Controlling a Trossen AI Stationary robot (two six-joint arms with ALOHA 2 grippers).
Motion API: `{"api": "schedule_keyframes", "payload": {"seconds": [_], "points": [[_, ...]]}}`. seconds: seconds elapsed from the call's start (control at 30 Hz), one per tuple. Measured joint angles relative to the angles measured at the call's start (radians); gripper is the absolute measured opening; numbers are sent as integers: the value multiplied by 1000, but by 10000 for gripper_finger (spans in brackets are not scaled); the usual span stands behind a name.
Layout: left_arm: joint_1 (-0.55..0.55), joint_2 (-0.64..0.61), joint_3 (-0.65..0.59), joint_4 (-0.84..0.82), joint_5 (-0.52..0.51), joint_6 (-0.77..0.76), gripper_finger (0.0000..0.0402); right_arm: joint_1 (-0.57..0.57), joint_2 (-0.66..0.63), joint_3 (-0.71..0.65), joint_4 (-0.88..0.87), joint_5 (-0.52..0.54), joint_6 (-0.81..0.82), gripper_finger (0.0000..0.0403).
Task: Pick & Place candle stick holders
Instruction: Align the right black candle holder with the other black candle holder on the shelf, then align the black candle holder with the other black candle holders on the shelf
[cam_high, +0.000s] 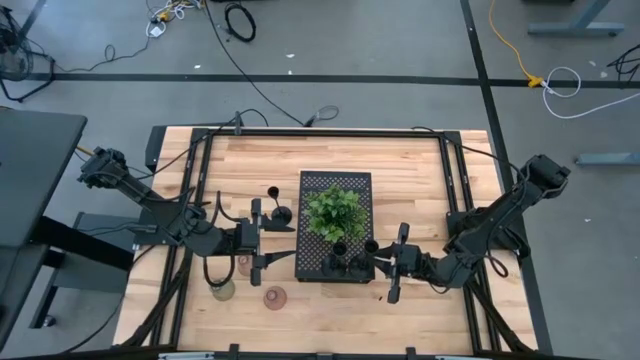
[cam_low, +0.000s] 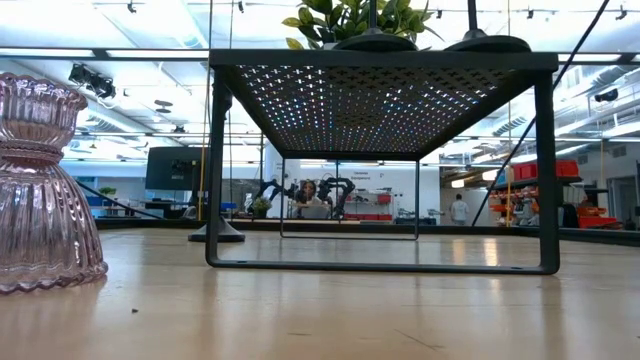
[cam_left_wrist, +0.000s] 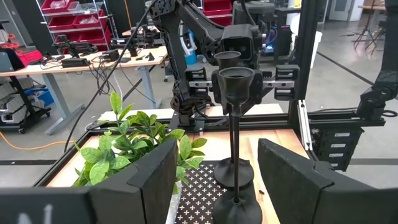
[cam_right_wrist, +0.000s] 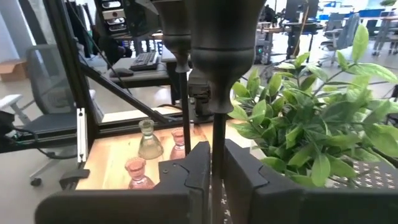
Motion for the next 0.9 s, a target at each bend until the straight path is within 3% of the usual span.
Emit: {"api": "schedule_keyframes", "payload": {"seconds": [0.3,0.9], "points": [[0,0,0,0,0,2,225,-1,0,0,18,-8,-14,50],[0,0,0,-3,0,1,225,3,0,0,24,-9,-33,170]]}}
